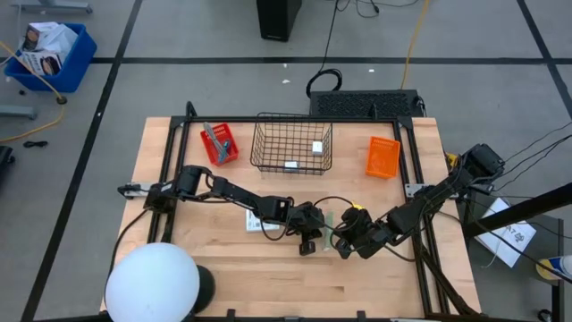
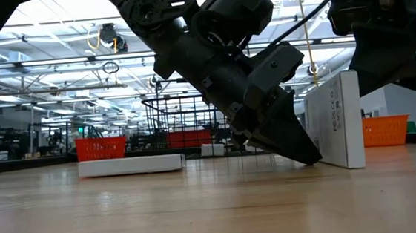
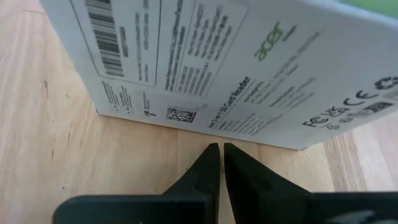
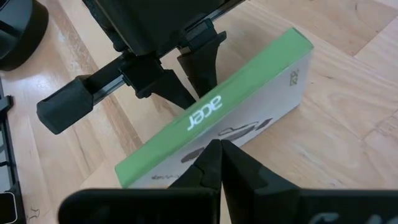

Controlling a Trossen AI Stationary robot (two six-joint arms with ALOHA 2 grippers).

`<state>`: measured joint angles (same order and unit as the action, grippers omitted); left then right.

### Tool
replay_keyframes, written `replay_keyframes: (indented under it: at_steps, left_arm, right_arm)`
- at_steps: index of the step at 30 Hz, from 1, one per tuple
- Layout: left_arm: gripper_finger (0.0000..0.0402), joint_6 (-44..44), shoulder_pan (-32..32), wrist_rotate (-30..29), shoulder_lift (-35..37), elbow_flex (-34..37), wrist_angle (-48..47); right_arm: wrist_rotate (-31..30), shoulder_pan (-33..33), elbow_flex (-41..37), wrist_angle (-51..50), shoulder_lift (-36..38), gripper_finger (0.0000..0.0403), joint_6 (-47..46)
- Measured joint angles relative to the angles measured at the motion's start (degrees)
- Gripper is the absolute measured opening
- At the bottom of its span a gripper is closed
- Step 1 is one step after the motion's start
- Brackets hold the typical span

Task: Pick and place items into bin
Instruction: Put the right card reader box into the orange bin

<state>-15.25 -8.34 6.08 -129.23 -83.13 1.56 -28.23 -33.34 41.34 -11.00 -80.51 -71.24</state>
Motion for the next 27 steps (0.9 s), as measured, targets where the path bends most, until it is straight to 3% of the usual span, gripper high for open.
replay_keyframes:
  at_steps: [15, 27]
  left_arm:
    - [0.0031, 1.49, 0.42, 1.60, 1.32, 0.06, -3.23]
    - [0.0031, 1.66, 0.59, 1.64, 2.24, 0.09, -5.36]
  right_arm:
    - [3.07, -0.02, 0.00, -0.33, 0.11, 0.0000, -1.55]
    - [11.86, 2.66, -0.02, -6.27, 3.52, 0.0000, -5.44]
